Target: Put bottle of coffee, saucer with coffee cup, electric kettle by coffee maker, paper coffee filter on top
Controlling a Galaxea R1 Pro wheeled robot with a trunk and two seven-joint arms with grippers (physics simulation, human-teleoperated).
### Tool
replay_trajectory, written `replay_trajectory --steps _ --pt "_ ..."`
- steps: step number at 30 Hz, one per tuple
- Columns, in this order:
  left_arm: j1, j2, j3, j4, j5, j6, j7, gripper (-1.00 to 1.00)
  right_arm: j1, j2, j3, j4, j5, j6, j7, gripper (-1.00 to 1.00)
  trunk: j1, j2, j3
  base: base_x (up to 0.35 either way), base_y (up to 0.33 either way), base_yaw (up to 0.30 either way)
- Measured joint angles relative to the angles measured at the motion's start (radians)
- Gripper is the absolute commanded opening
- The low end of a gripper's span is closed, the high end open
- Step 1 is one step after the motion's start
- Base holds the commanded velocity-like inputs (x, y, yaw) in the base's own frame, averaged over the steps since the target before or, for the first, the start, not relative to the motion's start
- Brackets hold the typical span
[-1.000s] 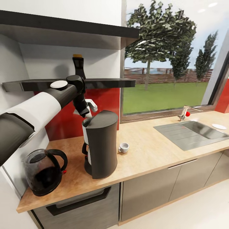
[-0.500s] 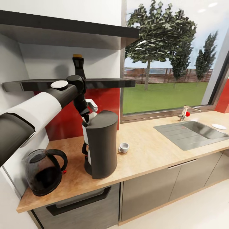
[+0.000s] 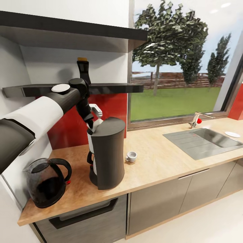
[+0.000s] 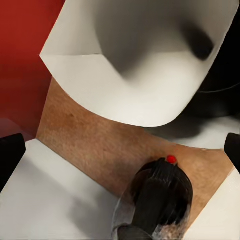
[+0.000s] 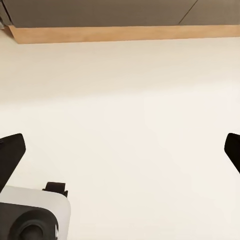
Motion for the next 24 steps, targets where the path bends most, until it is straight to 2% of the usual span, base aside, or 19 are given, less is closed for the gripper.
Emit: replay_trajectory --steps 8,13,18,24 --pt "-0.032 0.029 0.006 0.001 0.001 -0.001 -0.001 1.0 0.0 0.0 0.0 0.0 0.0 -0.001 0.0 1.0 0.0 0.0 0.0 0.0 0.0 0.0" --pt "-0.033 0.031 0.007 0.001 0.002 -0.001 -0.001 1.0 0.0 0.0 0.0 0.0 0.0 0.0 0.0 1.0 0.0 0.0 0.0 -0.025 0.0 0.0" --pt "-0.03 0.032 0.008 0.001 0.002 -0.003 -0.001 1.0 0.0 0.0 0.0 0.0 0.0 0.0 0.0 1.0 0.001 0.0 0.0 -0.233 0.0 0.028" --pt "-0.027 0.033 0.008 0.002 0.002 -0.002 0.003 1.0 0.0 0.0 0.0 0.0 0.0 0.0 0.0 1.0 0.001 0.0 0.0 -0.317 0.0 0.228"
